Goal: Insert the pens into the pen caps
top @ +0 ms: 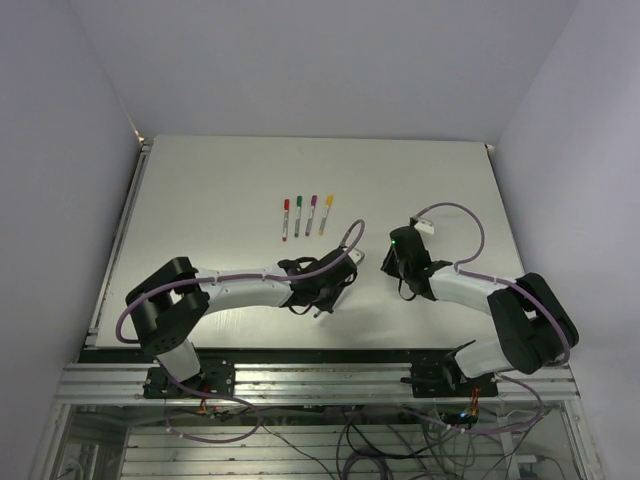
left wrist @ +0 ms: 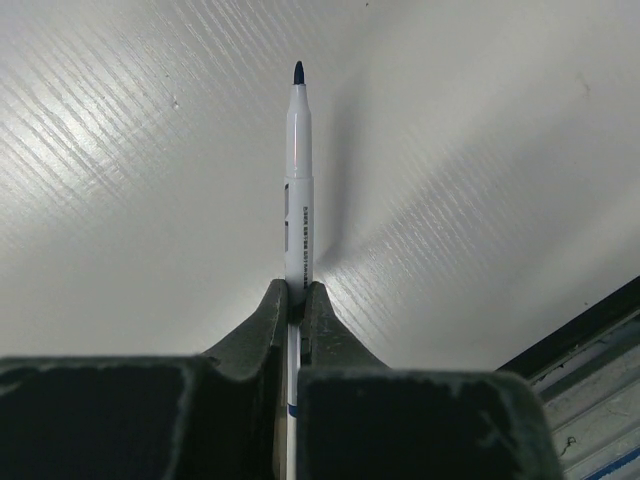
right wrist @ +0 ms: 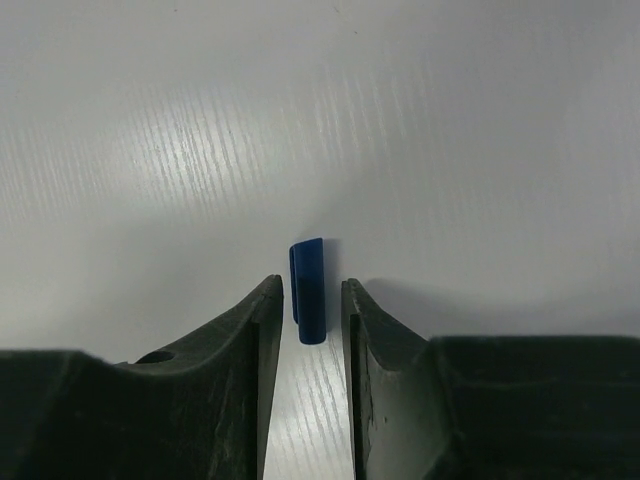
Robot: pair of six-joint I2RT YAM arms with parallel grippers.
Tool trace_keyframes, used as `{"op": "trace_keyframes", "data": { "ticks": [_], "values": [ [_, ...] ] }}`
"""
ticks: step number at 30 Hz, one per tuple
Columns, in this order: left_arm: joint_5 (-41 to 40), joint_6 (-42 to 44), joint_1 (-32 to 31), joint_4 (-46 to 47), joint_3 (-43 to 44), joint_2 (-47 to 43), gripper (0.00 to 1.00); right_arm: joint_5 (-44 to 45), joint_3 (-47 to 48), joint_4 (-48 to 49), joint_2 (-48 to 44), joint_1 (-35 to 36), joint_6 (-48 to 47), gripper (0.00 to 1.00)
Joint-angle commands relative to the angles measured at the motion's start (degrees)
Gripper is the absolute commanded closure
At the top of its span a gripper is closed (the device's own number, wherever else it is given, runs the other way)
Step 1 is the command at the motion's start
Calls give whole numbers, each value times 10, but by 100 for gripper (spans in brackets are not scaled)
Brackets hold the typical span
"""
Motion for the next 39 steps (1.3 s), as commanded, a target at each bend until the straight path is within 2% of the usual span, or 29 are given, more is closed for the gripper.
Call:
{"op": "trace_keyframes", "data": {
  "ticks": [1,9,18,21,23,25,33,39],
  "values": [
    [10,-1,-1,-4,-10,-13,93,5,18,11,17,1,-16,71],
    [6,-2,2,0,-13,-14,93,4,24,9,41,1,-21,73],
    [5,-6,7,4,-19,-20,93,-8,11,-4,53,5,-12,82],
    [5,-6,10,7,-22,-23,93,-11,11,-22,61,5,-7,87],
    [5,-5,12,8,-22,-24,93,-12,13,-32,67,6,-4,98],
    [8,-3,13,12,-23,-23,93,-13,14,-36,67,6,-4,100],
    [11,1,16,67,-20,-33,93,-10,20,12,-13,6,-15,100],
    [26,7,19,163,-24,-43,93,-16,8,77,-108,6,-28,100]
  ]
}}
